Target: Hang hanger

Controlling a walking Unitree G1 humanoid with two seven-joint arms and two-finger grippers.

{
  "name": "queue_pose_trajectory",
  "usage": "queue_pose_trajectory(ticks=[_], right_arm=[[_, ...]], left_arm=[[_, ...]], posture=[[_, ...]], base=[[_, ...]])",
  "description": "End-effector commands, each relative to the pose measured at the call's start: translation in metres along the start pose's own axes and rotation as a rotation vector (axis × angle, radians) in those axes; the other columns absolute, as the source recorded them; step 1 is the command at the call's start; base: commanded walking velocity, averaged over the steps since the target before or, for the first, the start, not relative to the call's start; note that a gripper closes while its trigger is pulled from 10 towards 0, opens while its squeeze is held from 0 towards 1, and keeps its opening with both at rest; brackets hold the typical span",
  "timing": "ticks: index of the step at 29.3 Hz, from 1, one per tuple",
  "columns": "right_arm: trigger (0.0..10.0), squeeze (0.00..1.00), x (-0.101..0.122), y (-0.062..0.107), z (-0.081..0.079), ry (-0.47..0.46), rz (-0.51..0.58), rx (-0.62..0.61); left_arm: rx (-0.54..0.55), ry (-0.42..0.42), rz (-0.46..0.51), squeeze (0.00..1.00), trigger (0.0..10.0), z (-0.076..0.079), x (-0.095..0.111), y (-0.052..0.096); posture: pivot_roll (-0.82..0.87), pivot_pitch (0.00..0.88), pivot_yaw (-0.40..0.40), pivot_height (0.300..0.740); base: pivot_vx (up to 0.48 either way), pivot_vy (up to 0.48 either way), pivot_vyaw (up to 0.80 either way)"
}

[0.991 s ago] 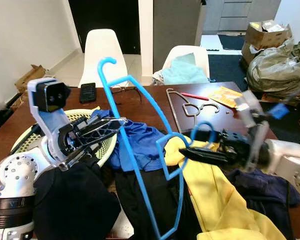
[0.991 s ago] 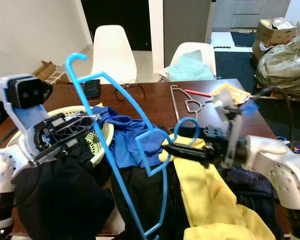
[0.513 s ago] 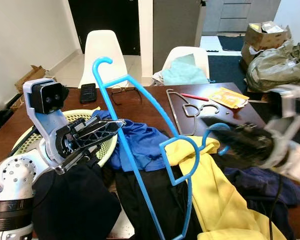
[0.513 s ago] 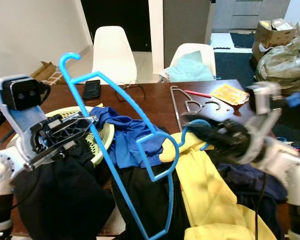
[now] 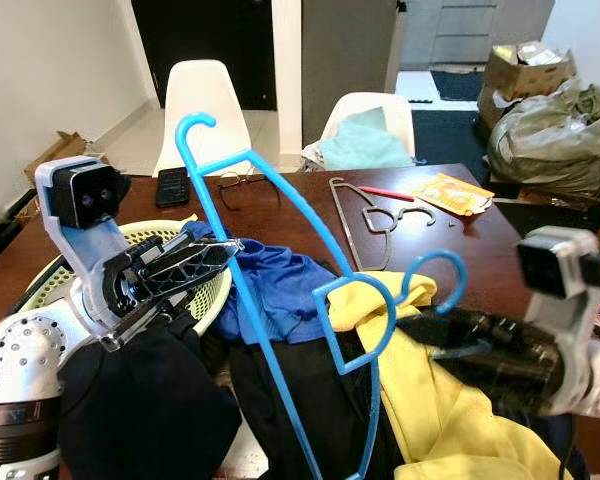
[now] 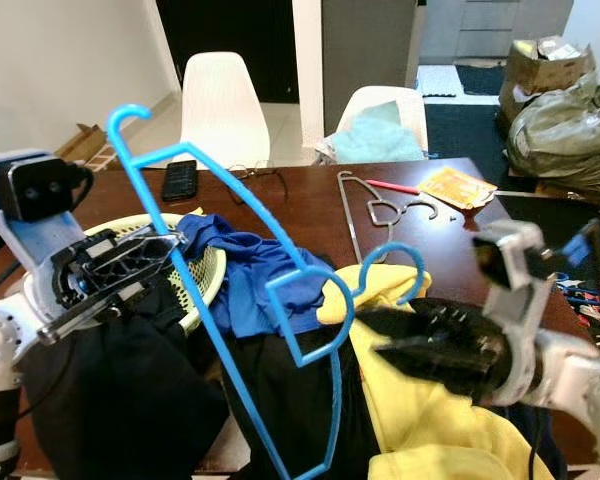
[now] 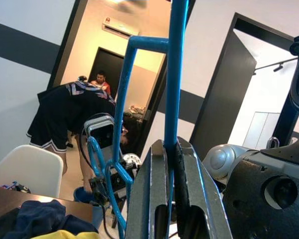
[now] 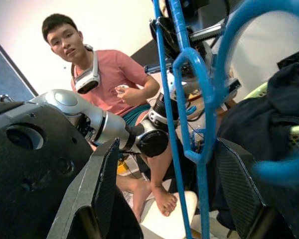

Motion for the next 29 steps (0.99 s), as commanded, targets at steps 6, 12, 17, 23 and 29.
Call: queue_pose_trajectory(ticks=[6, 12, 17, 23, 29], right_arm=[[10.0, 0.00, -0.004, -0.028, -0.005, 0.038, 0.003, 0.043], [10.0, 0.00, 0.003, -0.050, -0.011, 0.090, 0.046, 0.069], [1.3, 0.00, 0.005, -0.049, -0.010, 0.104, 0.046, 0.060], [0.0, 0.00, 0.001, -0.046, -0.012, 0.093, 0.028, 0.055], [0.0, 0.00, -0.002, -0.045, -0.009, 0.089, 0.025, 0.032]], left_arm=[[-0.005, -0.011, -0.006, 0.00, 0.0, 0.005, 0.003, 0.003], [-0.008, -0.007, -0.003, 0.00, 0.0, 0.004, 0.003, 0.003], [-0.008, -0.006, -0.003, 0.00, 0.0, 0.004, 0.003, 0.004], [-0.006, -0.014, -0.002, 0.00, 0.0, 0.004, 0.005, 0.005], [0.003, -0.037, 0.000, 0.00, 0.0, 0.005, 0.010, 0.006]], posture=[[-0.09, 0.000, 0.035, 0.740], [-0.09, 0.000, 0.040, 0.740], [-0.10, 0.000, 0.041, 0.740], [-0.10, 0.000, 0.042, 0.740], [-0.10, 0.000, 0.045, 0.740]], base=[[0.000, 0.000, 0.00], [0.000, 0.000, 0.00], [0.000, 0.000, 0.00], [0.000, 0.000, 0.00], [0.000, 0.000, 0.00]])
Point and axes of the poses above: a point about 5 cm out from each wrist's last joint towards the gripper, its own y axis pointing back from the gripper into the wrist, its own x axis along the axis of the wrist's last joint, z = x × y, the point moved 6 cm from there along -y, pointing out of the wrist towards the gripper, and after that the axes turned 7 degrees about y, right-handed, at the moved point
